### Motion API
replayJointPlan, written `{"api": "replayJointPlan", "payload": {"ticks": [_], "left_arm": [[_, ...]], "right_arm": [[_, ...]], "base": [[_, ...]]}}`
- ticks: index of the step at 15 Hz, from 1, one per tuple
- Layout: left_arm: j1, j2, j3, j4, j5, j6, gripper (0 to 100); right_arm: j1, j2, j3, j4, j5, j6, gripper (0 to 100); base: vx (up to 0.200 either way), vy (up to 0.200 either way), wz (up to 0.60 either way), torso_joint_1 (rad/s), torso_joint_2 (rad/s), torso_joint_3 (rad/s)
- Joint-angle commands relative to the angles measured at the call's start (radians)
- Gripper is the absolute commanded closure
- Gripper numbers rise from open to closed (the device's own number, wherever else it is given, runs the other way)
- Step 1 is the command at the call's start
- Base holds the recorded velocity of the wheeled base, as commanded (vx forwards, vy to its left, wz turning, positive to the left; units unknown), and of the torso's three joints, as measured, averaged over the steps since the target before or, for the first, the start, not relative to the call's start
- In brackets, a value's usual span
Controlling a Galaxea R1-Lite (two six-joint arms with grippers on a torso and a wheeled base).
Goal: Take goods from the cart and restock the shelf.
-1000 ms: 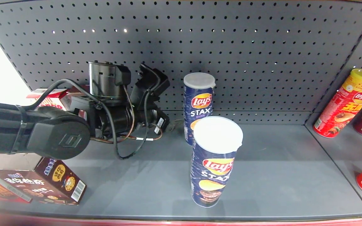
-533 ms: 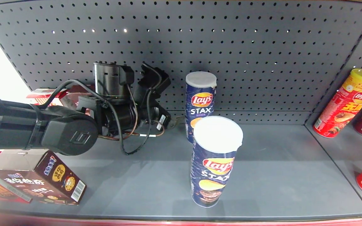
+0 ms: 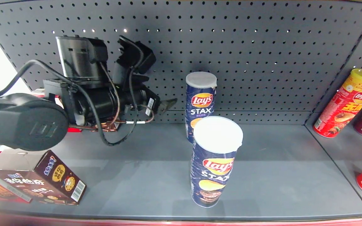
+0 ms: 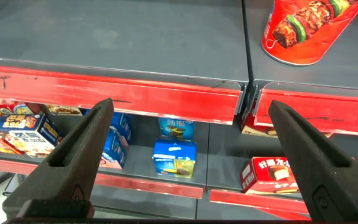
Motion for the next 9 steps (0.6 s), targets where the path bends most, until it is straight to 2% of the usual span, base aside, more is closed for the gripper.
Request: {"api": "replayJointPlan", "payload": {"ticks": [1, 3, 5, 6, 9], "left_arm": [[-0.012, -0.153, 0.043, 0.019, 0.011, -0.044, 0], [-0.063, -0.300, 0.143, 0.008, 0.058, -0.152, 0], [-0.069, -0.423, 0.256, -0.005, 0.078, -0.214, 0], [-0.064, -0.590, 0.382, -0.004, 0.070, -0.230, 0], [-0.067, -0.860, 0.532, -0.001, 0.070, -0.230, 0]], "right_arm": [[0.000, 0.001, 0.000, -0.001, 0.000, 0.000, 0], [0.000, 0.001, 0.000, -0.001, 0.000, 0.000, 0], [0.000, 0.002, 0.000, -0.001, 0.000, 0.000, 0], [0.000, 0.001, 0.000, 0.000, 0.000, 0.000, 0], [0.000, 0.001, 0.000, -0.001, 0.000, 0.000, 0]], "base": [[0.000, 0.000, 0.00, 0.000, 0.00, 0.000], [0.000, 0.000, 0.00, 0.000, 0.00, 0.000], [0.000, 0.000, 0.00, 0.000, 0.00, 0.000], [0.000, 0.000, 0.00, 0.000, 0.00, 0.000], [0.000, 0.000, 0.00, 0.000, 0.00, 0.000]]}}
